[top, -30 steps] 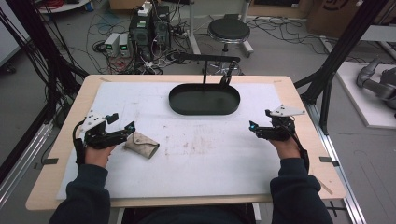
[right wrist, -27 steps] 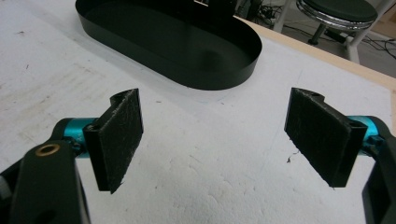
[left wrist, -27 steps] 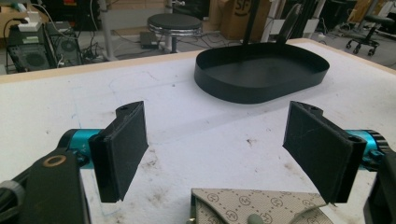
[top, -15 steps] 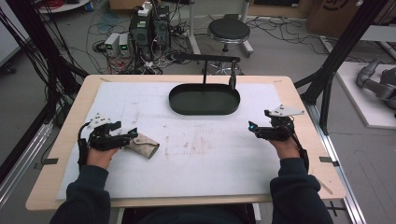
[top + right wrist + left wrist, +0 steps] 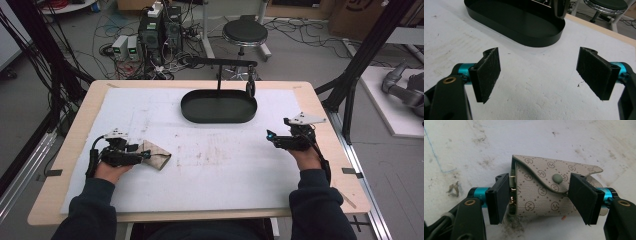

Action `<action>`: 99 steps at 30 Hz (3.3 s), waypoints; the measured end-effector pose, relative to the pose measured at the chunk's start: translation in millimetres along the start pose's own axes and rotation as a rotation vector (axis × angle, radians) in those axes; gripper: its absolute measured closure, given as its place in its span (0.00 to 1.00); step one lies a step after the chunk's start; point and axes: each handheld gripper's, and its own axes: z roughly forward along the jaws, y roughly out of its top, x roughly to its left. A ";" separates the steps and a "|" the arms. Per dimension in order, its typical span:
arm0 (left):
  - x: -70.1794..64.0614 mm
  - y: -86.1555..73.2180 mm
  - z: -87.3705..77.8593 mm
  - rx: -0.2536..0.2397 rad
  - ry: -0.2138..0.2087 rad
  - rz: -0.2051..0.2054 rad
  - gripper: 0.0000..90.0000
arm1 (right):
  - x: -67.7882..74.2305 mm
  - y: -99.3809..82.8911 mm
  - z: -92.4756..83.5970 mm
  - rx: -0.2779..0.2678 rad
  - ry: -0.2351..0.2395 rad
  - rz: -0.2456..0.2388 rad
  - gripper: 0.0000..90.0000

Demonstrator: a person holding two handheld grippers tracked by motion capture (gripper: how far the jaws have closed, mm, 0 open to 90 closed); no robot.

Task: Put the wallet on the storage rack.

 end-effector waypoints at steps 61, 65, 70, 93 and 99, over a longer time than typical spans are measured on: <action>2.9 35.2 -6.4 -0.275 0.107 0.107 0.23 | 55.2 16.8 34.4 -0.006 0.165 -0.070 0.22; 22.5 31.2 -23.9 -0.307 0.152 0.119 0.23 | 77.6 22.9 49.4 -0.003 0.231 -0.090 0.22; 42.8 22.8 -38.4 -0.330 0.218 0.092 0.23 | 103.8 27.9 68.0 0.012 0.299 -0.118 0.22; 44.1 21.4 -36.5 -0.348 0.218 0.080 0.23 | 209.3 35.6 140.8 0.194 0.463 -0.328 0.25; 43.5 21.1 -35.8 -0.342 0.218 0.081 0.23 | 209.9 38.1 135.0 0.200 0.475 -0.323 0.44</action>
